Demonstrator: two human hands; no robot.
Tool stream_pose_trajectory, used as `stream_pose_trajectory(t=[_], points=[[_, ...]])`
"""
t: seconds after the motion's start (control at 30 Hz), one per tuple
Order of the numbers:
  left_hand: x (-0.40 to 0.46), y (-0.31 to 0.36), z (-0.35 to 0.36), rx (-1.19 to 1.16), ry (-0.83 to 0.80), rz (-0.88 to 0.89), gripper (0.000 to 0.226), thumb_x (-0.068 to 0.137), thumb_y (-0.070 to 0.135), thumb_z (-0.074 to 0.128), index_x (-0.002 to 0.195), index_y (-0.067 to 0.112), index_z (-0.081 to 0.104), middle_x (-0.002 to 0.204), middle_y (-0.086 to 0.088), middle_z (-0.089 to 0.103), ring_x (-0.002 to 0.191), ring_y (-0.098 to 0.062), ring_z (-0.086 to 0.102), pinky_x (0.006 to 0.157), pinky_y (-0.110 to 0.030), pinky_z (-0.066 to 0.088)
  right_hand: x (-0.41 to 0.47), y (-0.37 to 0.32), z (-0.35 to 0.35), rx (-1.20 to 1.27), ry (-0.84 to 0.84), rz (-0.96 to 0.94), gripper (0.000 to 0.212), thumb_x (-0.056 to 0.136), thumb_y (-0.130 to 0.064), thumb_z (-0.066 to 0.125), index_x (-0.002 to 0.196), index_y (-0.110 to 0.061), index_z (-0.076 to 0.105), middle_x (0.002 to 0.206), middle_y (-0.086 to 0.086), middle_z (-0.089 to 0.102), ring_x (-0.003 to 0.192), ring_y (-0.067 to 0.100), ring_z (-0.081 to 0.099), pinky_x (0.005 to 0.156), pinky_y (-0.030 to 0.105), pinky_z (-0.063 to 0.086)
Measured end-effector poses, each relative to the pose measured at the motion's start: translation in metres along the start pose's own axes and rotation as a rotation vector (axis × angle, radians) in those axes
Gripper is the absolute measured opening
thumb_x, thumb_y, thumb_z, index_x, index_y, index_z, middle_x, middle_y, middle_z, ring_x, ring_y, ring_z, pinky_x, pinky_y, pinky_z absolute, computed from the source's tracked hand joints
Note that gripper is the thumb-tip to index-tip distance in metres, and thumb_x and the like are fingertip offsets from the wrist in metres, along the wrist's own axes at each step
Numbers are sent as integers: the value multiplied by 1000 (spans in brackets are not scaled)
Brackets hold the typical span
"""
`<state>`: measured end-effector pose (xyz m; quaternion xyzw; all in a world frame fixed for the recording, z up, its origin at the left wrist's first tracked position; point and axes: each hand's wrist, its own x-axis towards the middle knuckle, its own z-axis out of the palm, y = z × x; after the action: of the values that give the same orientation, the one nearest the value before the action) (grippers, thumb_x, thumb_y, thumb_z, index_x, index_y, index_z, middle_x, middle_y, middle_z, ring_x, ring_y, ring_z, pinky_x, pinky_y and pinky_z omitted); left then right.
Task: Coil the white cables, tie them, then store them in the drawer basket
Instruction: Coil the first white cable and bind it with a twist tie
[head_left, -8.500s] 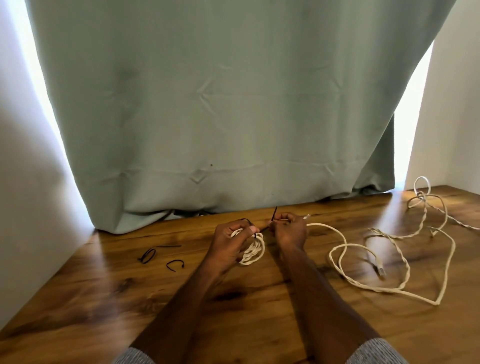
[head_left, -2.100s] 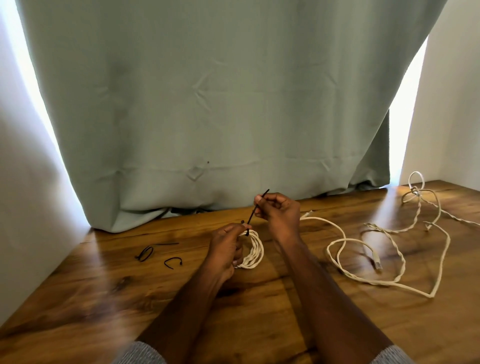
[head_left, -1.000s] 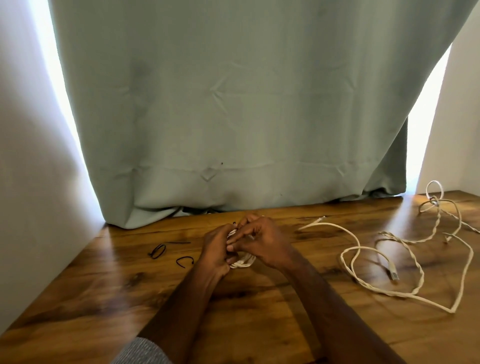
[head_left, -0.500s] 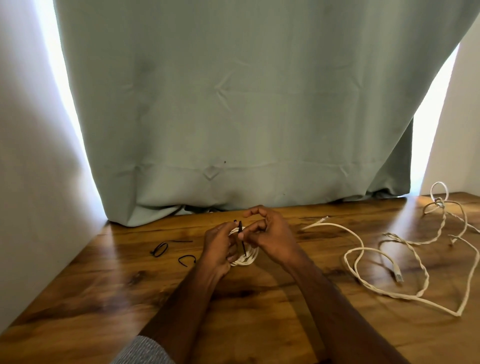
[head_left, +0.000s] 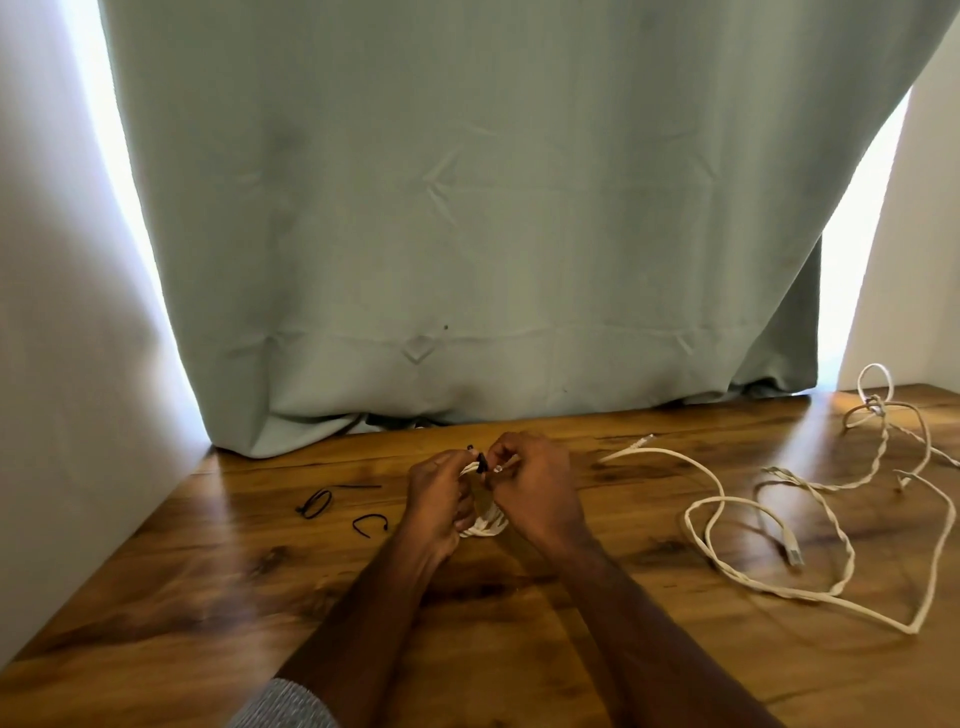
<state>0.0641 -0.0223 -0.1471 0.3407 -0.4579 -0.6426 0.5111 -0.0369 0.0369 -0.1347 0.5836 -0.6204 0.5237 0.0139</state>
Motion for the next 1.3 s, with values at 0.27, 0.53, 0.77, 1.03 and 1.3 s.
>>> stream_pose_trajectory(t=[0.27, 0.53, 0.77, 1.03, 1.3], points=[[0, 1, 0, -19, -66, 11, 17, 94, 12, 56, 81, 8, 66, 40, 2, 25, 30, -8, 19, 41, -13, 15, -1, 14, -3, -13, -54, 154, 36, 80, -31, 80, 108, -32, 57, 92, -8, 63, 82, 9, 61, 62, 29, 49], [-6, 2, 2, 21, -155, 25, 30, 94, 13, 57, 65, 15, 64, 41, 1, 28, 30, -8, 21, 43, -16, 14, 0, 22, 6, 565, -239, 389, 27, 83, 6, 63, 95, -12, 78, 90, 9, 79, 89, 31, 75, 88, 55, 58], [-11, 5, 3, 16, -156, 24, 27, 96, 12, 54, 70, 13, 64, 39, 1, 32, 29, -8, 21, 42, -15, 15, 5, 19, -22, 949, -499, 602, 27, 94, -3, 55, 111, -7, 75, 106, 14, 74, 93, 25, 69, 91, 44, 53], [-11, -3, 7, 57, -233, 9, 19, 94, 15, 58, 83, 9, 71, 44, 1, 21, 31, -8, 17, 44, -16, 12, 10, 27, -15, 851, -248, 712, 14, 91, -6, 68, 98, 0, 77, 100, 19, 76, 89, 31, 68, 95, 49, 53], [-16, -3, 13, 143, -299, 8, 19, 95, 17, 59, 90, 2, 71, 46, 0, 20, 33, -9, 16, 43, -17, 14, 16, 36, -19, 864, -173, 699, 12, 87, 8, 67, 93, -2, 71, 82, 18, 72, 65, 23, 68, 65, 34, 57]])
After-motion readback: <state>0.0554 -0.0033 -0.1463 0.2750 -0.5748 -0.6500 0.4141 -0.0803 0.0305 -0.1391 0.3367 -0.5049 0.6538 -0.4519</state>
